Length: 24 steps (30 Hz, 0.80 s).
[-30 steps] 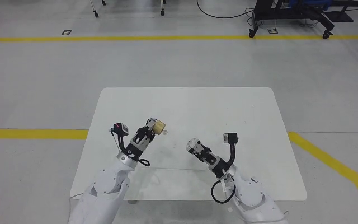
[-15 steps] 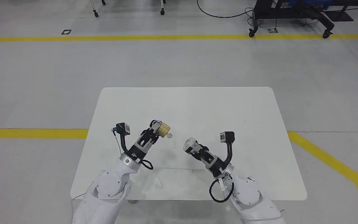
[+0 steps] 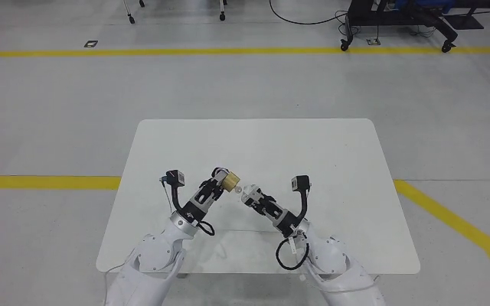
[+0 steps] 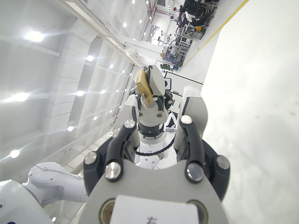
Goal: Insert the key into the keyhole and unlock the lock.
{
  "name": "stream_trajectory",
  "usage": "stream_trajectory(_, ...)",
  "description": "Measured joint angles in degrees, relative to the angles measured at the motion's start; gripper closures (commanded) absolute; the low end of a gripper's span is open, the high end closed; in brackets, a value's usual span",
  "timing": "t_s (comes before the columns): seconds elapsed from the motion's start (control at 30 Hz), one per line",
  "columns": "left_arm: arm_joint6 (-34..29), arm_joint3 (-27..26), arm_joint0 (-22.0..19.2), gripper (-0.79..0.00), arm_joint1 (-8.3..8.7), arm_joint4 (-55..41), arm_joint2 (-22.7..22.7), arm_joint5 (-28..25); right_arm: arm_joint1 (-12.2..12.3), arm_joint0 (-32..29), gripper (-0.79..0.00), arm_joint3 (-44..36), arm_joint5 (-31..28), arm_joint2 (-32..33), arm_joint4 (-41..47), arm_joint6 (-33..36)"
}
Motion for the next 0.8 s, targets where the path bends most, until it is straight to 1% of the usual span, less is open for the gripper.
stream_trajectory(0.07,0.0,0.1,0.0,0.0,-0.03,0.4,0.1,0.0,0.0,-0.1,-0.351,0.0,-0.6,-0.1,0.3,0.5)
stream_trajectory(0.33,-1.2,1.4,-0.7,0.0,-0.15,2.1,0.5,-1.4,-0.3,0.8,-0.271,0.7,-0.6,-0.9,0.7,1.2)
stream_trajectory(0.4,-1.5,2.0,-0.9,0.0,-0.15,1.9,0.3,-2.0,-0.4,1.1,-0.129,1.1,-0.4,-1.2,0.8,1.2)
stream_trajectory(0.43,-1.9,2.4,-1.1,0.0,-0.15,1.7,0.2,-2.6,-0.5,1.3,0.0,1.2,-0.3,-1.3,0.9,1.3)
stream_trajectory(0.6,-4.3,4.2,-1.6,0.0,-0.1,1.8,0.1,-6.1,-0.6,2.0,0.0,1.8,0.4,-1.7,2.5,2.9)
stream_trajectory(0.8,-5.0,6.8,-2.5,0.0,-0.23,1.4,0.2,-10.2,-0.6,2.7,0.0,2.9,0.3,-1.4,8.7,8.4)
